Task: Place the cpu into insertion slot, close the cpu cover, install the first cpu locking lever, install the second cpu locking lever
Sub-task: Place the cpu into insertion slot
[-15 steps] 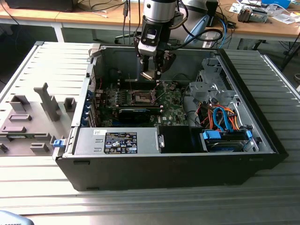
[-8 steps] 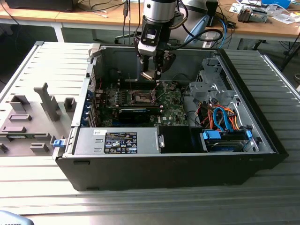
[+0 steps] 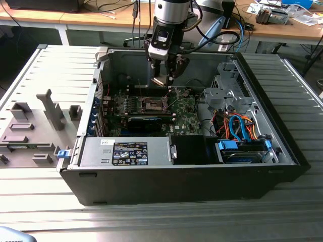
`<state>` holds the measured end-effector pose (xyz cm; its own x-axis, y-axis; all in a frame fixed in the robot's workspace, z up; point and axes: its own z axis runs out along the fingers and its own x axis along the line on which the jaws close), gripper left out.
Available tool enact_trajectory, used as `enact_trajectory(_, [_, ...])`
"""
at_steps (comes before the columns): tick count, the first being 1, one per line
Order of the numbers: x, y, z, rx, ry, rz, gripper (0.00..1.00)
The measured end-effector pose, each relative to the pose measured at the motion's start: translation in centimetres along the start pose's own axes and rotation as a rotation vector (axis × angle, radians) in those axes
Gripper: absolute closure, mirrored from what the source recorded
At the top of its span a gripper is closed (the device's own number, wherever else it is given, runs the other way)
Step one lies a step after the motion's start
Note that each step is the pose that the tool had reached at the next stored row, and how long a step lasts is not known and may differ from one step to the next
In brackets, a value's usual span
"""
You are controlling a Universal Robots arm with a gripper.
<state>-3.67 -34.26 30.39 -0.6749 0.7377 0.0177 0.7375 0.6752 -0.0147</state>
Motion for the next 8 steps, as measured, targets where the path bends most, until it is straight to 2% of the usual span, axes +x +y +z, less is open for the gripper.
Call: enact_trajectory(8, [0.00, 0.00, 0.00, 0.0002, -0.0003, 0.006, 0.45])
